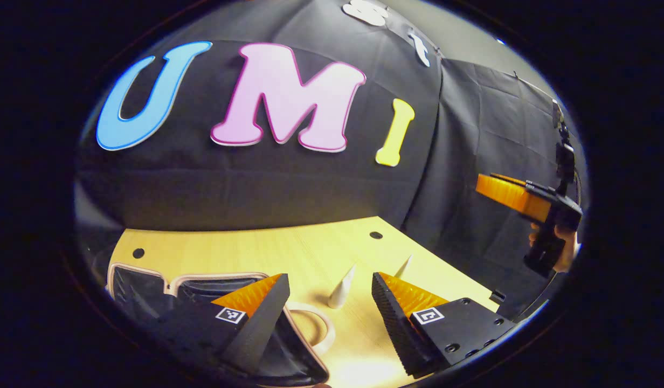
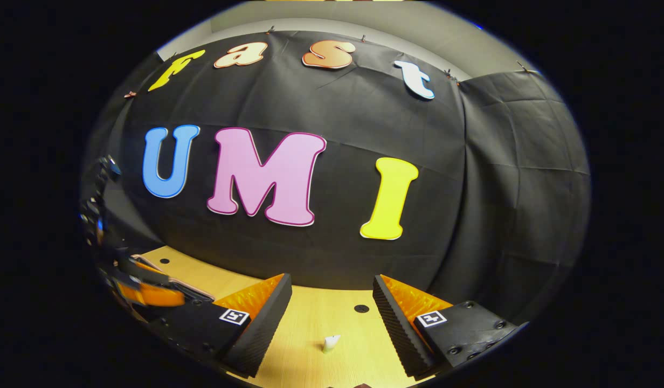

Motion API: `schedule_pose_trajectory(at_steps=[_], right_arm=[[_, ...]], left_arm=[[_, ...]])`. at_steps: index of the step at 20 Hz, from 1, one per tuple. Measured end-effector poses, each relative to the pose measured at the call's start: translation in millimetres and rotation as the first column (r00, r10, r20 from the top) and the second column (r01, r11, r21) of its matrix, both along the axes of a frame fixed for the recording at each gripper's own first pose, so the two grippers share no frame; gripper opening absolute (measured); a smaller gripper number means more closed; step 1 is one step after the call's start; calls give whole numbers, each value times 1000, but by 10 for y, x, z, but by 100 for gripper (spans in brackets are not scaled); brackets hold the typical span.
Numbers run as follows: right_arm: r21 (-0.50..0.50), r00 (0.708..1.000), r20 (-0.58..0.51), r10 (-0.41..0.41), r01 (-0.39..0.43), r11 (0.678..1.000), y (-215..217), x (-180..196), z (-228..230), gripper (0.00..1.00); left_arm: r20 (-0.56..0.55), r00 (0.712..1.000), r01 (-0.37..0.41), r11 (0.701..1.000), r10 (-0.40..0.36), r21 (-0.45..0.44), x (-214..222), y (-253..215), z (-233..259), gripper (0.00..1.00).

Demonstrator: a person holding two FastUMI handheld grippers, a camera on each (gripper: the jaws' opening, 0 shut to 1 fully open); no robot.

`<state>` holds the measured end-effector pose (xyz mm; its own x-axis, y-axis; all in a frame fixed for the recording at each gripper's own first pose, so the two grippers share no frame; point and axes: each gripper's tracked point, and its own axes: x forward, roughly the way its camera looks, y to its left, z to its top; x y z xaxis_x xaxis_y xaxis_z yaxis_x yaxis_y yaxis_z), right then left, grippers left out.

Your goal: First open the suitcase, pack the skin care products into it, and then close the suitcase.

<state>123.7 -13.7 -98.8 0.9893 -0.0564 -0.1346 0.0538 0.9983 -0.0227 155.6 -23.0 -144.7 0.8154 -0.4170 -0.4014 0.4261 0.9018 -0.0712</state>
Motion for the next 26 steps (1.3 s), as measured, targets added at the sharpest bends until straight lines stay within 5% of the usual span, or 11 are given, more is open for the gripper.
schedule_pose_trajectory(at_steps=[16,18,22,26], right_arm=[[91,973,-192,129,-113,989,-559,76,-1053,96],[100,965,-220,146,-126,987,-539,160,-1307,96],[140,932,-298,206,-171,975,-359,316,-1913,97],[144,897,-372,237,-196,970,-242,443,-2406,97]], left_arm=[[-270,955,-68,979,120,193,1037,-486,-1656,91],[-323,942,-56,991,92,119,916,-613,-1579,48],[-283,956,-23,984,73,176,813,-692,-1321,45],[-273,960,-41,995,66,95,596,-806,-811,45]])
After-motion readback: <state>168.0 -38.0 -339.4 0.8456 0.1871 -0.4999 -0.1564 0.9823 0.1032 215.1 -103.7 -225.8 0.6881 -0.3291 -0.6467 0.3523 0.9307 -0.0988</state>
